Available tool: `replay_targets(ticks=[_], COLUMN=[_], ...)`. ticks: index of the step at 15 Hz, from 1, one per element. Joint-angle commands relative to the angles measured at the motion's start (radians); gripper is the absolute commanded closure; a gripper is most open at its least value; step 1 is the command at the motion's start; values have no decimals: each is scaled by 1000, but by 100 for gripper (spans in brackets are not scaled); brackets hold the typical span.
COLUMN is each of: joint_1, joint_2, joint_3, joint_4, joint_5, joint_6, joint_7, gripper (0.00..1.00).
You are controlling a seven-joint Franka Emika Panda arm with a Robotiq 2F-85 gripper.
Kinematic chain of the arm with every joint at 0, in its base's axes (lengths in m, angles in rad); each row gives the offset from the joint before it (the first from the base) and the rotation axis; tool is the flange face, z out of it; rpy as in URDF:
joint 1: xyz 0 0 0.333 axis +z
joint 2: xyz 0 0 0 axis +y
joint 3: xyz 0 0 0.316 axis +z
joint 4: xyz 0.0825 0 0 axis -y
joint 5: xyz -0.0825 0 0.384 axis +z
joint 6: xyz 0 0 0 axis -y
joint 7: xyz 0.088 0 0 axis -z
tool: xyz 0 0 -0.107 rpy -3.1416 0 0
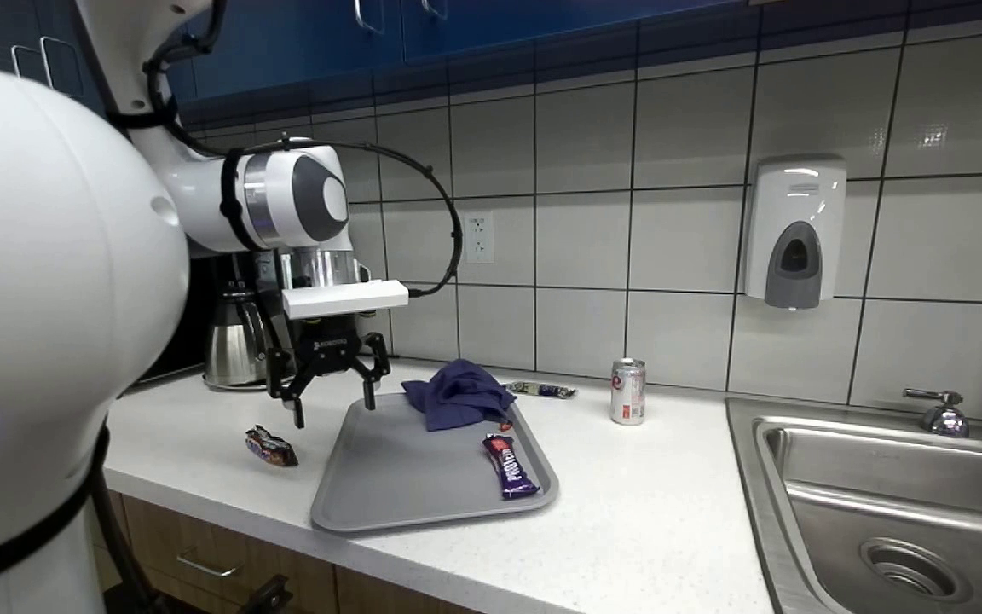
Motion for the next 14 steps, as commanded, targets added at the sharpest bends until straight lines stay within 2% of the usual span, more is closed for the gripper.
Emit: replay_targets(ticks=[1,6,14], joint_1=[20,47,37], joint_2=[-29,-13,8], joint_3=[28,54,47], joint_4=[-29,-27,-9], joint_5=[37,55,34], joint_6=[24,28,9], joint_7=[-42,-40,-16], gripper=[0,0,0])
